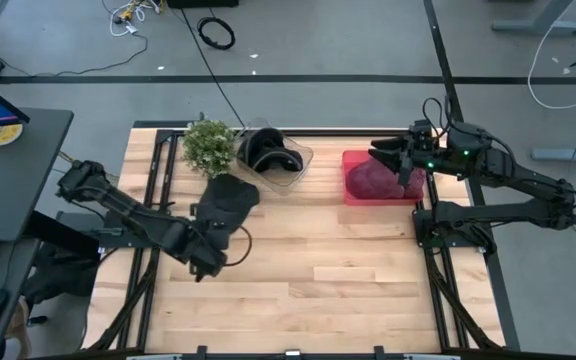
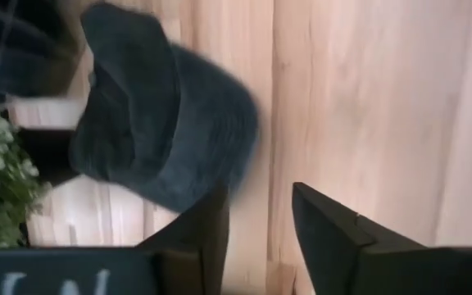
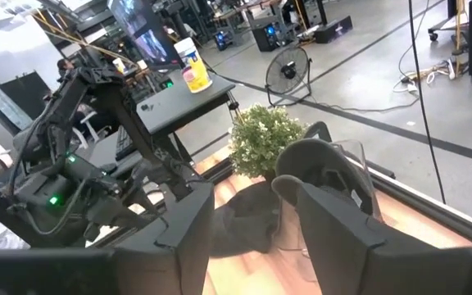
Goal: Pick & Place hat
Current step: Put the black cap into the transparent bin
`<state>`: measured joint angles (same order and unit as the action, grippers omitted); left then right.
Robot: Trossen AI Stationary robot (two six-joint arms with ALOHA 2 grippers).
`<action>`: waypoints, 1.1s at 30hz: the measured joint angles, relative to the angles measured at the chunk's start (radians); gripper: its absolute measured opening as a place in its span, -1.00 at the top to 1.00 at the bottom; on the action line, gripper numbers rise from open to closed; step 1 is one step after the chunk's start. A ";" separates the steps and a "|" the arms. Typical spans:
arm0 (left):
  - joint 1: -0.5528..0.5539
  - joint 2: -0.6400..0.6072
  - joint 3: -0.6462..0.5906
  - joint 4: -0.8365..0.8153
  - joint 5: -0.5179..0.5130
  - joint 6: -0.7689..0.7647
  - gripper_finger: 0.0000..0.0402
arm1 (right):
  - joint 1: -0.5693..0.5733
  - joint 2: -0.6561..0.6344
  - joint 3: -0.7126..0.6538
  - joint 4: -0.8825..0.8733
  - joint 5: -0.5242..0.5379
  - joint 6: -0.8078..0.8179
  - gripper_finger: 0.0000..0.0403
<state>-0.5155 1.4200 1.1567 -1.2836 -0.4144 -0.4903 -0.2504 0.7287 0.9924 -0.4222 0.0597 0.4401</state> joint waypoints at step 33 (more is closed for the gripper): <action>-0.247 0.003 -0.513 0.260 -0.337 -0.361 -0.19 | -0.002 0.118 0.000 0.037 0.040 0.192 0.11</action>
<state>-0.7627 1.4235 0.6439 -1.0232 -0.7511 -0.8515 -0.2520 0.8463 0.9924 -0.3851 0.0994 0.6324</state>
